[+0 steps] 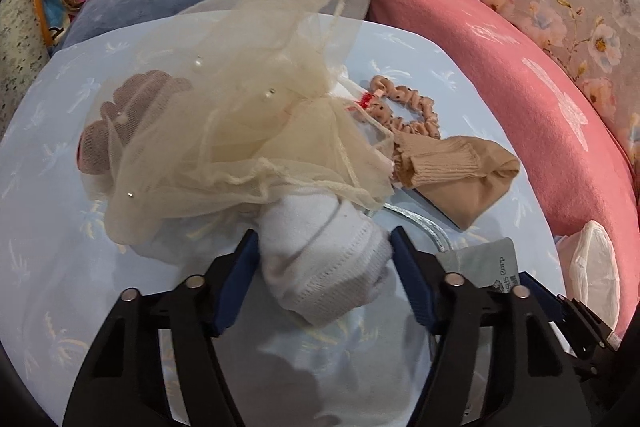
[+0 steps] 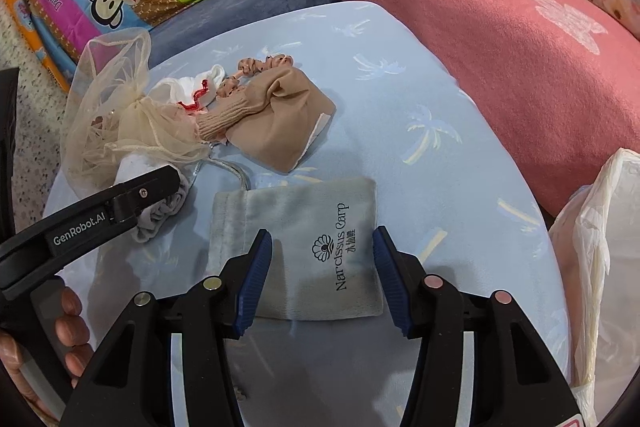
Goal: Collect trash
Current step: 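Grasp the white sock with the left tool while the right tool grasps the grey pouch, then carry the sock and grey pouch over the wastebasket and open both tools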
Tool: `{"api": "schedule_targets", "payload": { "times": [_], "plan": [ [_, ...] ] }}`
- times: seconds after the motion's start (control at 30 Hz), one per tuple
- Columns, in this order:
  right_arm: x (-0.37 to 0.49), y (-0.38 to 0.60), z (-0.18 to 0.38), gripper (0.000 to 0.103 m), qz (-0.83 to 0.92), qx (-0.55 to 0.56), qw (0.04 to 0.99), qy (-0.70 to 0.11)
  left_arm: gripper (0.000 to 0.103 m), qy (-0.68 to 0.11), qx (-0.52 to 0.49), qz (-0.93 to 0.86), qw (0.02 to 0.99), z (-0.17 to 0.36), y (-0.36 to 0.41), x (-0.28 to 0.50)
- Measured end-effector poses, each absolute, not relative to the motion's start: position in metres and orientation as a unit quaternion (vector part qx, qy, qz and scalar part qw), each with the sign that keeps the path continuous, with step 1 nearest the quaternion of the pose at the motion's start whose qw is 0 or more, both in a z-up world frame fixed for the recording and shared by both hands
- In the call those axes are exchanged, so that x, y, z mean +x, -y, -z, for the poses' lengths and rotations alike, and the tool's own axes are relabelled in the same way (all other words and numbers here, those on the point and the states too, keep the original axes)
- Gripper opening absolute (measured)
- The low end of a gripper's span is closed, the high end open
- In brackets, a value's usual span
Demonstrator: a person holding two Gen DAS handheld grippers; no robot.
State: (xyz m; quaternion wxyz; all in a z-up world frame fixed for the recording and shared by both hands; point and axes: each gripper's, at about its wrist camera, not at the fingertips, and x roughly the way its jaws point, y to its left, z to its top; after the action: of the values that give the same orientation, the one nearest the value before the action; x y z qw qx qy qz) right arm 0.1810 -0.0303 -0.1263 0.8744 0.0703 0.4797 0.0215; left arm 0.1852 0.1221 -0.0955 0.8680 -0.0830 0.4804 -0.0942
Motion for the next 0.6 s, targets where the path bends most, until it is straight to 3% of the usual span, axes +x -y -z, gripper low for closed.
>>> {"api": "schedule_targets", "payload": {
  "times": [0.13, 0.27, 0.6],
  "plan": [
    [0.175, 0.031, 0.127, 0.034, -0.017, 0.063, 0.877, -0.477, 0.047, -0.476, -0.082, 0.097, 0.87, 0.094, -0.121, 0.179],
    [0.167, 0.035, 0.128, 0.01, -0.026, 0.079, 0.872, -0.482, 0.04, -0.475, -0.081, 0.099, 0.871, 0.091, -0.119, 0.173],
    [0.132, 0.045, 0.1, 0.007, -0.038, 0.106, 0.88, -0.461, 0.038, -0.459, -0.083, 0.11, 0.878, 0.072, -0.109, 0.144]
  ]
}}
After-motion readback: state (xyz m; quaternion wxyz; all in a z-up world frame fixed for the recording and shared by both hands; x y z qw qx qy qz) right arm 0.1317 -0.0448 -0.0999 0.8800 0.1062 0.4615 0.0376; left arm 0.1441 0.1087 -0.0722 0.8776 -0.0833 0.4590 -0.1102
